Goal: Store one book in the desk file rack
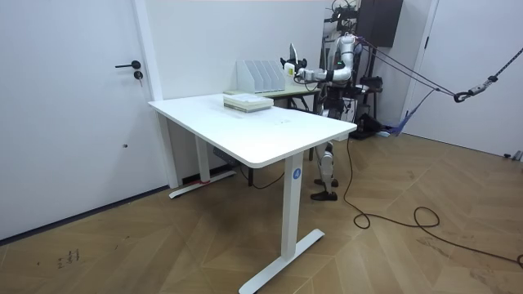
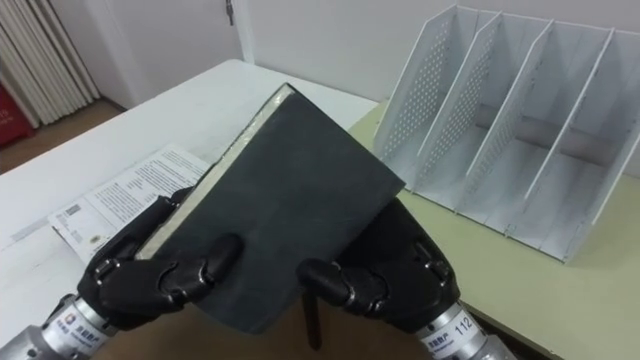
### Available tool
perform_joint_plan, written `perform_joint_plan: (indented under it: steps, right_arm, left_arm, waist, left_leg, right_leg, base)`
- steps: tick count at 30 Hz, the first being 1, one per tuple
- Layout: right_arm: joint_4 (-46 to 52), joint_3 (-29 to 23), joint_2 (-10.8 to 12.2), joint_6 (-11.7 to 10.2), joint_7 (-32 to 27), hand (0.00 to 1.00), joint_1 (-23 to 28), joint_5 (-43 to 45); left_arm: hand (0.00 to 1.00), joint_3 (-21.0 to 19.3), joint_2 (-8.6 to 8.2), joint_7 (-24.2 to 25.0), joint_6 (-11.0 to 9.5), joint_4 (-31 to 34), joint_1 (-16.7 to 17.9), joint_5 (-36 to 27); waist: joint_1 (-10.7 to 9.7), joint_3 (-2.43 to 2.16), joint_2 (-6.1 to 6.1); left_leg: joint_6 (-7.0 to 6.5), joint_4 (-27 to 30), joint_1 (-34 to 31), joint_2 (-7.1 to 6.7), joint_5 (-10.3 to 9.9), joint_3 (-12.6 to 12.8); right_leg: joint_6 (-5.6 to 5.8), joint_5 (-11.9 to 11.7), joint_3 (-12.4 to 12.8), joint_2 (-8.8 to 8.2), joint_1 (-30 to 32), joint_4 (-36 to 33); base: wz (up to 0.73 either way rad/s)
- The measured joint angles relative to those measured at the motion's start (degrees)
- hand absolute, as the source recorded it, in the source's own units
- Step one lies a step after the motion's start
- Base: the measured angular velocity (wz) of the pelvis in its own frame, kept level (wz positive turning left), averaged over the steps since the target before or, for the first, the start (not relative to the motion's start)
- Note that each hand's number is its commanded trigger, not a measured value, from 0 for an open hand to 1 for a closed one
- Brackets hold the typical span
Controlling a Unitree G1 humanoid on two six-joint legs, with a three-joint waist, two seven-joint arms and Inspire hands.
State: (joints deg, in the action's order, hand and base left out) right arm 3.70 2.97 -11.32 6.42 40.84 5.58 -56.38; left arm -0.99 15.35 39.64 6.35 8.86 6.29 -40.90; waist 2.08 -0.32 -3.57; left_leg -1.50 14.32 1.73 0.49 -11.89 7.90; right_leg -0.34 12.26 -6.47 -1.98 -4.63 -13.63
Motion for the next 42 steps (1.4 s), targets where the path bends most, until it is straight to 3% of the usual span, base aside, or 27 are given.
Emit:
perform_joint_plan:
  steps: [2, 3, 4, 12, 17, 25, 26, 27, 28, 34, 42]
  right_arm:
    - [0.0, 0.0, 0.01, 0.0, 0.0, 0.0, 0.0, 0.0]
    - [0.0, -0.01, 0.0, 0.01, 0.0, 0.54, 0.0, 0.0]
    - [0.0, -0.02, 0.0, 0.02, 0.0, 1.0, 0.0, 0.0]
    - [0.08, 0.0, -0.17, 0.65, -0.01, 1.0, 0.01, 0.15]
    - [0.14, 0.14, -0.18, 0.66, 0.04, 1.0, -0.02, 0.22]
    - [1.3, 0.22, -0.1, 0.72, 0.0, 1.0, -0.02, 0.33]
    - [1.33, 0.23, -0.1, 0.72, 0.0, 1.0, -0.02, 0.34]
    - [1.35, 0.28, -0.1, 0.72, 0.0, 1.0, -0.02, 0.34]
    - [1.35, 0.28, -0.1, 0.72, 0.0, 1.0, -0.02, 0.35]
    - [1.36, 0.05, -0.51, 0.65, -0.07, 1.0, 0.01, 0.77]
    - [1.36, 0.08, -2.6, 0.62, -1.28, 1.0, 0.04, 5.02]
  left_arm:
    - [1.0, -0.04, 0.0, -0.01, 0.04, 0.0, 0.0, 0.0]
    - [1.0, -0.06, 0.02, -0.01, 0.06, 0.0, 0.0, 0.0]
    - [1.0, -0.08, 0.06, -0.01, 0.08, 0.0, 0.0, 0.01]
    - [1.0, -1.19, 1.77, 1.05, 0.74, -0.04, 0.0, 0.02]
    - [1.0, -1.23, 2.06, 2.64, 0.84, -0.04, 0.0, 0.1]
    - [0.98, -1.19, 2.18, 3.86, 0.86, 0.02, -0.03, 0.1]
    - [0.65, -1.19, 2.18, 3.8, 0.86, 0.02, -0.03, 0.11]
    - [0.13, -1.19, 2.18, 3.79, 0.87, 0.02, -0.03, 0.11]
    - [0.0, -1.17, 2.18, 3.79, 0.89, 0.02, -0.03, 0.11]
    - [0.0, -1.28, 2.18, 3.39, 1.13, -0.49, -0.02, 0.1]
    - [0.0, -1.53, 2.18, -0.87, 0.44, -4.17, 0.09, 3.37]
  waist:
    - [-0.01, 0.06, 0.03]
    - [-0.03, 0.11, 0.05]
    - [-0.02, 0.13, 0.06]
    - [0.79, 0.35, 0.16]
    - [1.82, 0.64, 0.59]
    - [2.58, 0.61, 0.78]
    - [2.58, 0.58, 0.82]
    - [2.55, 0.54, 0.88]
    - [2.55, 0.52, 0.92]
    - [2.57, 0.44, 1.04]
    - [1.49, 0.61, 1.39]
  left_leg:
    - [0.0, 0.0, -0.02, 0.0, 0.0, 0.01]
    - [0.0, -0.01, -0.05, 0.0, 0.0, 0.0]
    - [0.0, -0.02, -0.07, 0.0, 0.0, 0.0]
    - [0.01, -0.71, -0.06, 0.11, 0.01, 0.83]
    - [0.03, -0.91, -0.15, 0.18, 0.0, 1.19]
    - [0.04, -1.06, -0.17, 0.21, -0.01, 1.14]
    - [0.04, -1.06, -0.17, 0.22, -0.01, 1.14]
    - [0.04, -1.04, -0.16, 0.23, 0.0, 1.15]
    - [0.04, -1.02, -0.16, 0.24, 0.0, 1.15]
    - [0.05, -0.84, 0.0, 0.26, 0.0, 1.15]
    - [0.04, -0.72, -0.09, 0.24, 0.01, 0.97]
  right_leg:
    - [0.0, 0.0, 0.0, 0.0, 0.02, 0.0]
    - [0.0, 0.0, 0.0, 0.0, 0.05, 0.0]
    - [0.0, 0.0, 0.0, 0.0, 0.08, 0.0]
    - [0.0, 0.0, -0.02, -0.01, 0.73, 0.0]
    - [0.0, 0.0, -0.16, -0.02, 0.88, 0.05]
    - [0.01, 0.0, -0.29, -0.03, 0.96, 0.07]
    - [0.0, 0.0, -0.36, -0.03, 0.96, 0.06]
    - [0.0, 0.0, -0.53, -0.03, 0.94, 0.07]
    - [0.0, 0.0, -0.65, -0.04, 0.93, 0.07]
    - [0.0, 0.0, -0.94, -0.09, 0.61, 0.06]
    - [-0.01, 0.0, -1.58, -0.16, 0.56, 0.01]
  base:
    - [0.0]
    - [0.0]
    - [0.0]
    - [-0.05]
    - [-0.01]
    - [0.0]
    - [0.0]
    - [0.0]
    - [0.0]
    - [0.0]
    - [0.0]
